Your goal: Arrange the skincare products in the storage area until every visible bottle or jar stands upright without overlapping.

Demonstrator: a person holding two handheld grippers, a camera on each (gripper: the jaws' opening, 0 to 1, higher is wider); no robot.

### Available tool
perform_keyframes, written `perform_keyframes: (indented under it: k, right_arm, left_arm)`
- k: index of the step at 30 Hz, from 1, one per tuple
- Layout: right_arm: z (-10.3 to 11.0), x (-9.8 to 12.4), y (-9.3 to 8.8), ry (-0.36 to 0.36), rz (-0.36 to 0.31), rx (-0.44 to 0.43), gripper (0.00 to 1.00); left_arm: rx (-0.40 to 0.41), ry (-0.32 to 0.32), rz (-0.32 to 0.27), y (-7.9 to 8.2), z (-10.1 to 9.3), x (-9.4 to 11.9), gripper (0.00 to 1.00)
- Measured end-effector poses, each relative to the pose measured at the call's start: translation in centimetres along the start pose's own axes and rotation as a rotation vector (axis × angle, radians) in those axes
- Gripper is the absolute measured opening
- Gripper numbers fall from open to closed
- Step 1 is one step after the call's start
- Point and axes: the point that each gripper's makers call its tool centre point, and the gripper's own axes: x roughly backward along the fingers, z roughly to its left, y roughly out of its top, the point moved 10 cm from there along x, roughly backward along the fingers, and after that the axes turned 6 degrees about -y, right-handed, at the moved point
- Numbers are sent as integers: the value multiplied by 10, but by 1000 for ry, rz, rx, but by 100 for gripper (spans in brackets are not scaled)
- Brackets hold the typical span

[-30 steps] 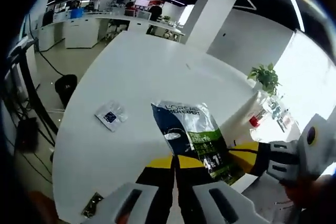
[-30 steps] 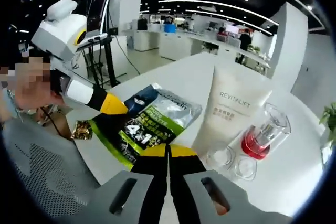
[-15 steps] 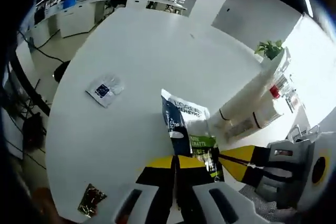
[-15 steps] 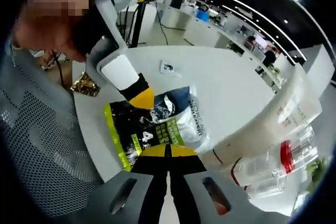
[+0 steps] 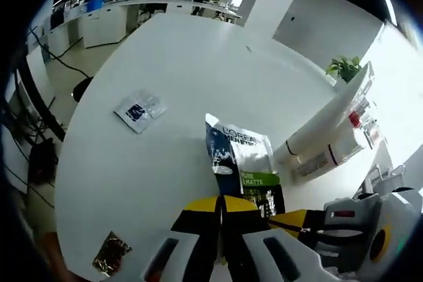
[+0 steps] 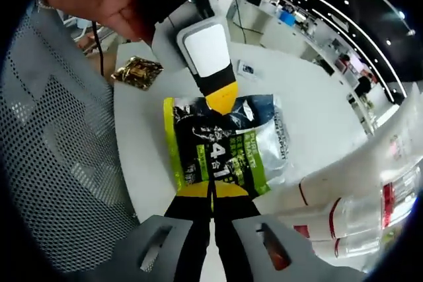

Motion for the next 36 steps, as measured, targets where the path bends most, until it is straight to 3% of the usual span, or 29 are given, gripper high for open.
perform_keyframes:
  k: [4,7,10,13,22,24,29,31,33,36]
  right_arm:
    - [-8,-4,-4,-43,-1,7,0]
    - [-9,-4,-4,-41,-8,-57,0]
    - [-8,-5,-4,-49,-21,-46,0]
    - [-8,-5,-4,-56,-24,-38,0]
    - [-9,-7,-4,-62,-23,-67,0]
    - [-10,-6,-4,-60,-22,-81,0]
    - [-9,-6,-4,-60,-23,-83,0]
    - [-9,-6,-4,-59,-25,-86,0]
    - [-9,-6,-4,-58,-26,-89,0]
    - [-10,-6,-5,-56,-30,-107,0]
  left_arm:
    - [29,12,30,0,2,-4,1]
    - [29,18,23,7,-1,-8,1]
    - [-27,39,22,12,-4,-13,1]
    - [-90,66,28,7,-1,-19,1]
    - [-114,54,13,5,4,-19,4]
    - [-134,66,11,6,3,-16,4]
    - [-206,168,-56,16,11,-4,3]
    - [-200,138,-63,18,8,0,1]
    - [-185,52,-50,16,1,-1,1]
    - [-234,67,24,7,-2,-7,1]
